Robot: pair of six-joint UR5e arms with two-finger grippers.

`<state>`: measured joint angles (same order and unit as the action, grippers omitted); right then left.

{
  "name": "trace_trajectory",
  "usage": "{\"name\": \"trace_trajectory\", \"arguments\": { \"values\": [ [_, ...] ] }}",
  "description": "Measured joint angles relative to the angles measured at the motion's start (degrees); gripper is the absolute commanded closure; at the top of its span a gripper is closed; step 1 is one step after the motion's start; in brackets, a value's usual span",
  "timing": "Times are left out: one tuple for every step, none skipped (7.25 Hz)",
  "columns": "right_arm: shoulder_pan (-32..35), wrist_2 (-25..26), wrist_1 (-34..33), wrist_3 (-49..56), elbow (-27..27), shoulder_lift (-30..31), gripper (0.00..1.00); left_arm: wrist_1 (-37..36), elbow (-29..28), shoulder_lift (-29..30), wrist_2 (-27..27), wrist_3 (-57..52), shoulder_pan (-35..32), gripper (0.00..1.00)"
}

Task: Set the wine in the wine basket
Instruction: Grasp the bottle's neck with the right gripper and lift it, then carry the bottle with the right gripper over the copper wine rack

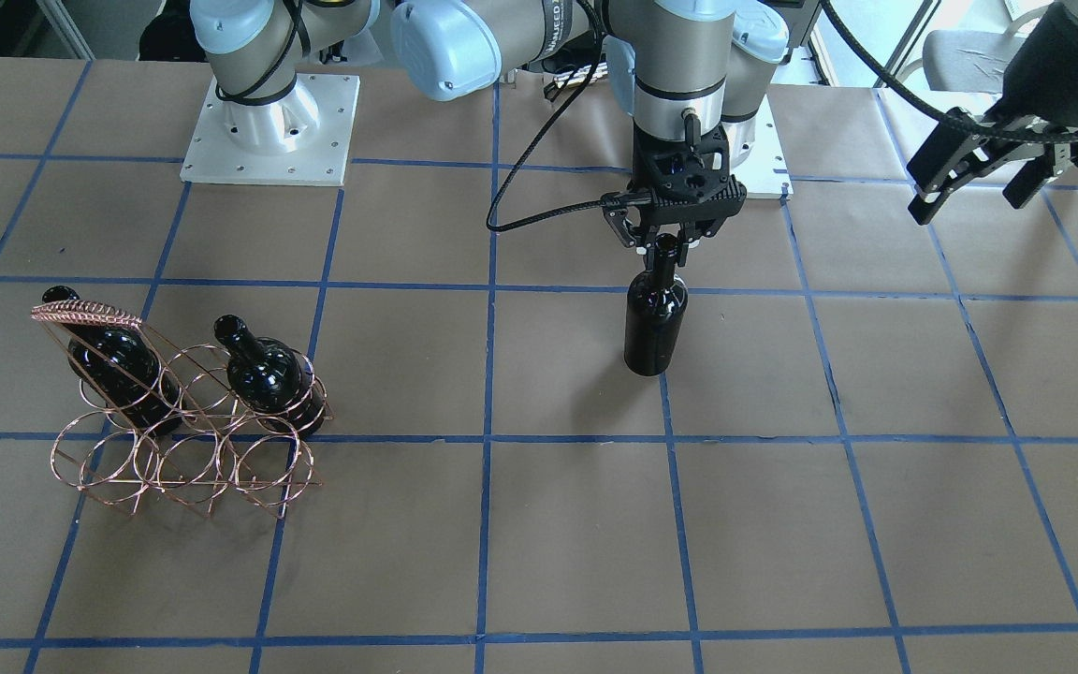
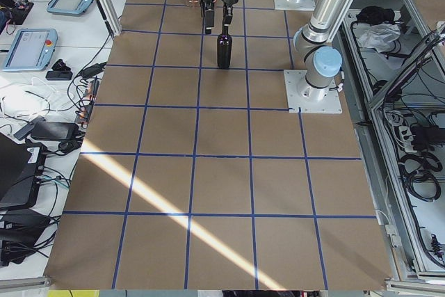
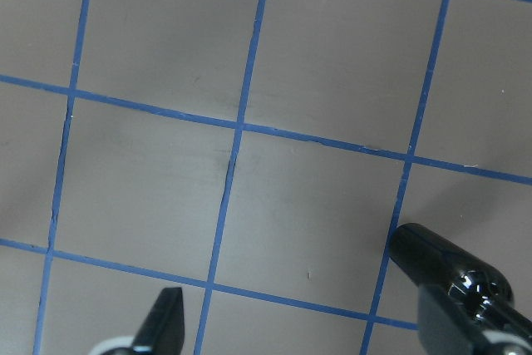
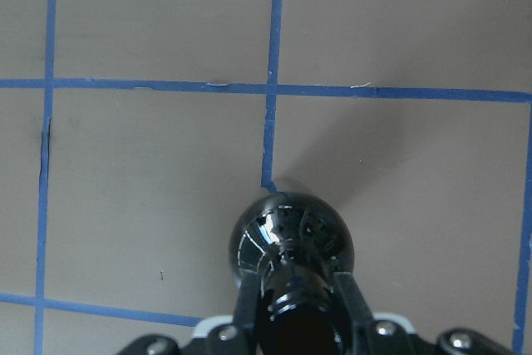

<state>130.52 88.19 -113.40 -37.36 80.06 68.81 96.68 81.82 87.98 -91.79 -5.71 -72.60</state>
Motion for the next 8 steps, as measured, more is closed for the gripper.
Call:
{"name": "trace_trajectory", "arguments": {
  "values": [
    [-1.01,0.15,1.91,0.81,0.06,1.8,1.0,0.0,0.0,0.0,0.02,0.0,0.0,0.0],
    [-3.52,0.4,7.14,3.37,0.25,4.88,1.0,0.0,0.0,0.0,0.03,0.0,0.01,0.0],
    [-8.15,0.42,13.71,7.43,0.4,8.84,1.0,0.0,0.0,0.01,0.03,0.0,0.01,0.0],
    [-14.09,0.41,19.66,12.46,0.73,12.75,1.0,0.0,0.0,0.01,0.04,0.0,0.01,0.0],
    [-20.85,0.6,24.8,19.5,1.6,16.48,1.0,0.0,0.0,0.0,0.04,0.0,0.0,0.0],
    [-27.89,0.63,28.49,27.1,2.89,19.7,1.0,0.0,0.0,0.0,0.03,0.0,0.0,0.0],
    [-35.04,0.42,31.28,34.62,4.06,22.21,1.0,0.0,0.0,0.0,0.06,0.0,0.0,0.0],
    [-40.88,0.22,33.75,40.69,4.78,23.79,1.0,0.0,0.0,0.01,0.09,0.0,0.0,0.0]
  ]
}}
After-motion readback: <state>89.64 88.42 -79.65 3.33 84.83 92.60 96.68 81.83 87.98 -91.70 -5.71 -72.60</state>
